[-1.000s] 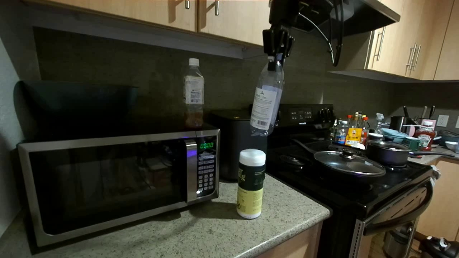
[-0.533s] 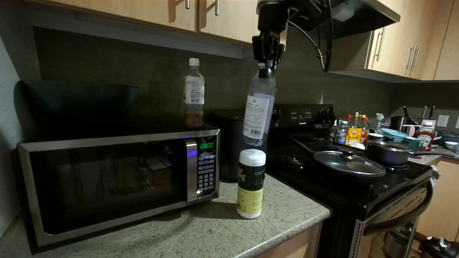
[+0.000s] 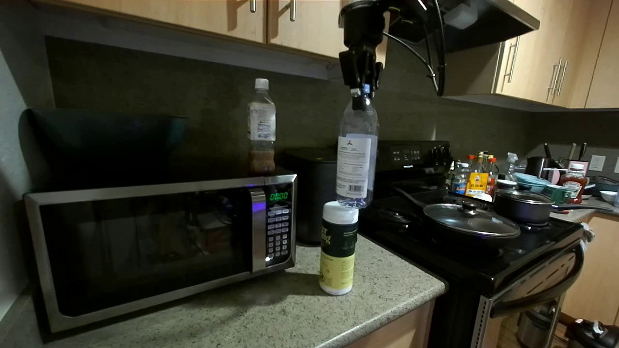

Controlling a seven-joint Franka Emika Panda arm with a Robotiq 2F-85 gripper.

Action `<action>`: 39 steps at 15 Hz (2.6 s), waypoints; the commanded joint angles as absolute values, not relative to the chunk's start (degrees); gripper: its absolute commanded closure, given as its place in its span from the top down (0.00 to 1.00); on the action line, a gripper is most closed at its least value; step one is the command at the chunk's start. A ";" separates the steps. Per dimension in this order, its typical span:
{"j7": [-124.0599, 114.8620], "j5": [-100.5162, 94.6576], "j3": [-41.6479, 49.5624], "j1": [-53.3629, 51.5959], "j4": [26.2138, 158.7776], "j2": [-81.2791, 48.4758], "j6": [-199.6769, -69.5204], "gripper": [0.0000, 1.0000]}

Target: Put the plastic bottle on top of the other bottle on the counter

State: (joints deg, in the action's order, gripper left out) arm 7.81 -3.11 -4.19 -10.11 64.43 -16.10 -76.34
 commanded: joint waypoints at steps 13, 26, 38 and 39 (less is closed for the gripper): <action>9.57 -3.59 -4.27 -10.20 56.02 -22.62 -74.35 0.14; 9.27 -4.03 -3.86 -10.06 53.30 -24.70 -74.18 0.14; 9.25 -4.32 -3.40 -10.28 52.24 -25.38 -72.64 0.76; 9.25 -4.33 -3.39 -10.28 52.15 -25.38 -72.38 0.82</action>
